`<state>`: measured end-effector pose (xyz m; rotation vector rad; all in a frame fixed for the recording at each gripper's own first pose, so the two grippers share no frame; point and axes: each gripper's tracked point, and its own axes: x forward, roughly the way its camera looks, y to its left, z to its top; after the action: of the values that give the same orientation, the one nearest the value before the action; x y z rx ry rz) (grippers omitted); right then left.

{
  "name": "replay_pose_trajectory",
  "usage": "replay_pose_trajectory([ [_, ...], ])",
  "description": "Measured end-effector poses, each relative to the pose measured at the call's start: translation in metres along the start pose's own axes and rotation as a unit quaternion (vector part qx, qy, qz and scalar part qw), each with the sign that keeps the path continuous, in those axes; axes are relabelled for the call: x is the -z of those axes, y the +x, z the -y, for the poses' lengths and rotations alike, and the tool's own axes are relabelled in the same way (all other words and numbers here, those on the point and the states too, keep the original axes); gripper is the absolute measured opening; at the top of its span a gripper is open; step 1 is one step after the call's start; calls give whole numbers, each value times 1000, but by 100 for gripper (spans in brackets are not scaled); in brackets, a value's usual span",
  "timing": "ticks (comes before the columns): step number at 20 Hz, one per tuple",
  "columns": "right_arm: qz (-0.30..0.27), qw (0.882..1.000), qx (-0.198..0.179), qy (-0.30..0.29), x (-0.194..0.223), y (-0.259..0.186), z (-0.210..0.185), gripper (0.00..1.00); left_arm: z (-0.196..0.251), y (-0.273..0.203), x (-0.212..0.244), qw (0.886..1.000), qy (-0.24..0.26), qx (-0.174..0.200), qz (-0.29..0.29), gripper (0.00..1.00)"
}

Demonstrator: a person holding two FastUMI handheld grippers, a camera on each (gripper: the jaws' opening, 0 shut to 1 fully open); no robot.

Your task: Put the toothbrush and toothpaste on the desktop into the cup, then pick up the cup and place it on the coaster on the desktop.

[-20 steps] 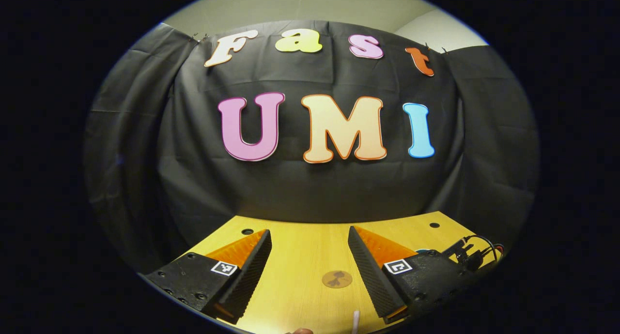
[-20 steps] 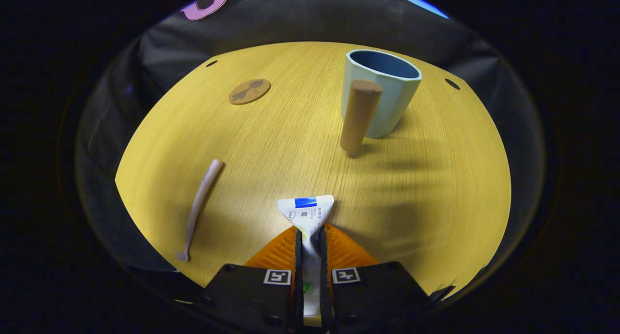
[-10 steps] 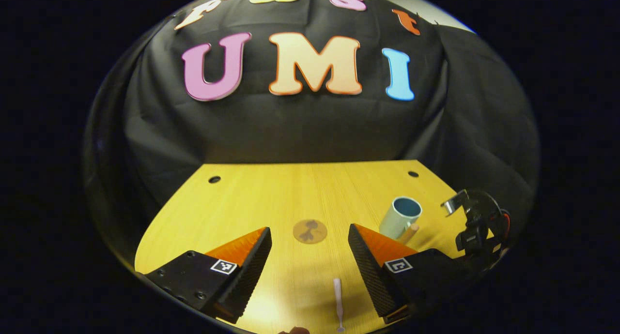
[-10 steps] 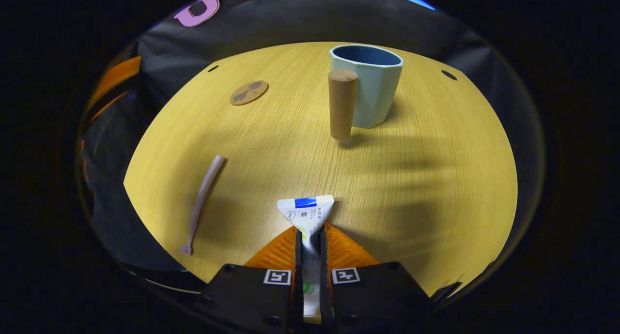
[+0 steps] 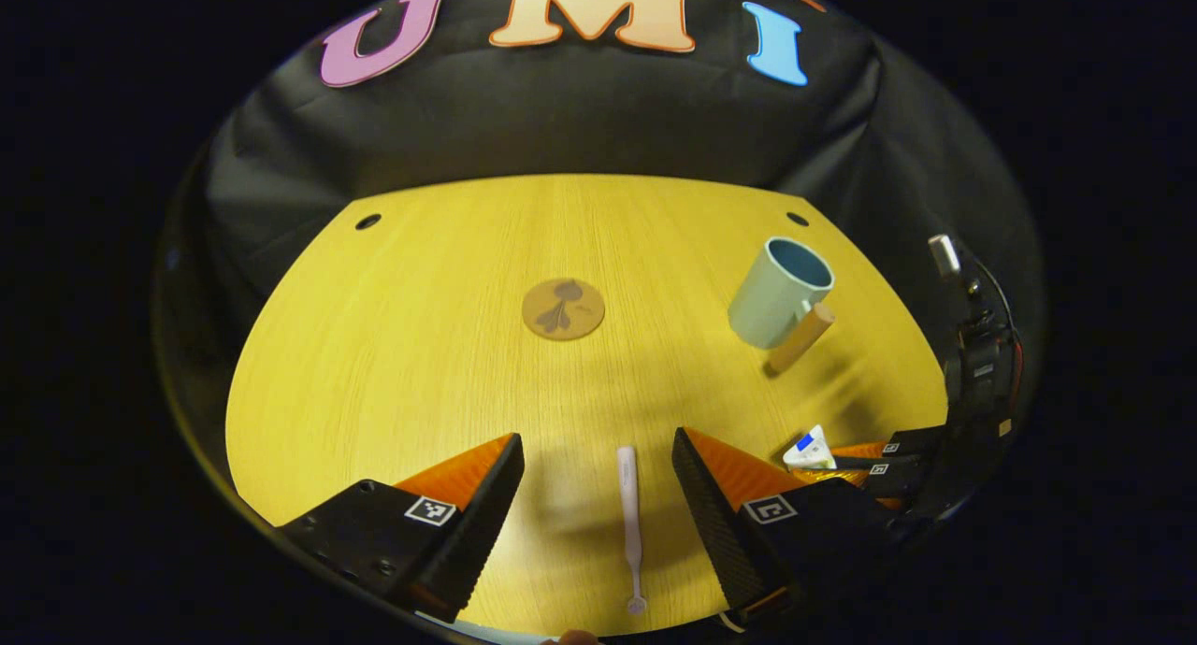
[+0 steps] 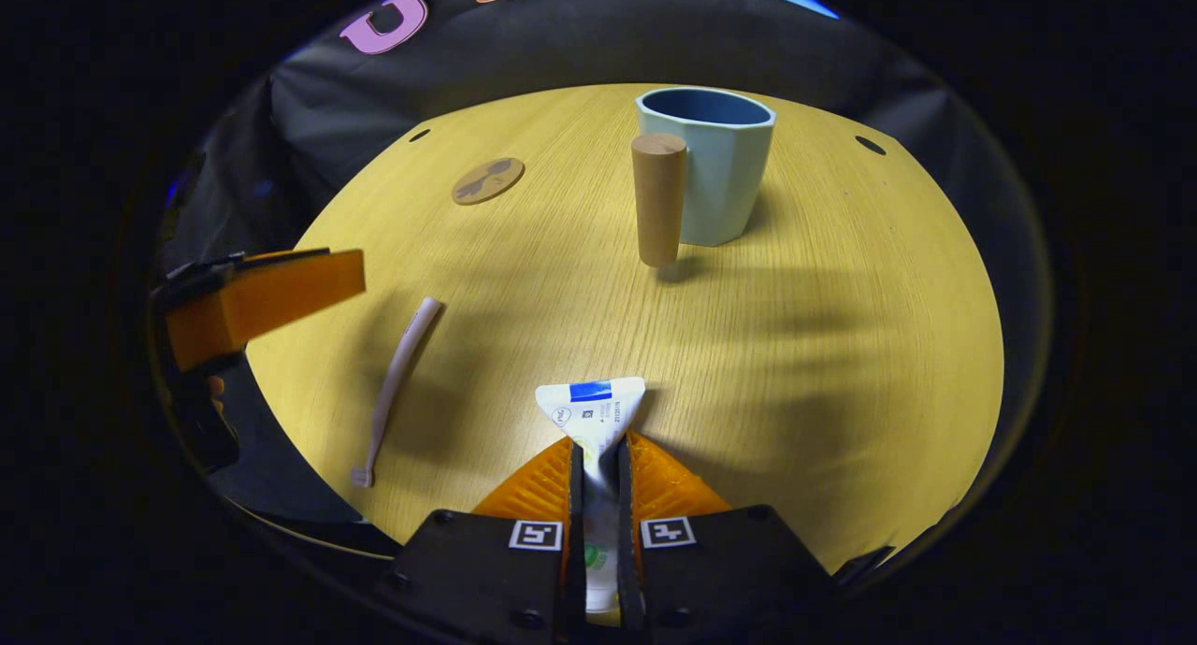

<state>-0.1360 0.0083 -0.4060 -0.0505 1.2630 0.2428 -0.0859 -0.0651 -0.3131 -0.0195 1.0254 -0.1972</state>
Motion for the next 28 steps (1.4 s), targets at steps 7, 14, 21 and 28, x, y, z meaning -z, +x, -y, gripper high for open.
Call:
replay_pose_trajectory([
  [7,-1,1000,-9,-2,0,0,0,16,9,25,42,996,15,-7,-83,95],
  [14,-2,1000,-19,-1,1,-1,0,16,8,34,59,989,30,-17,-140,96],
  [21,-5,1000,-23,-4,0,0,0,17,16,36,62,981,33,-24,-191,80],
  [28,-9,1000,-24,-6,1,0,0,17,22,38,58,982,33,-14,-188,17],
])
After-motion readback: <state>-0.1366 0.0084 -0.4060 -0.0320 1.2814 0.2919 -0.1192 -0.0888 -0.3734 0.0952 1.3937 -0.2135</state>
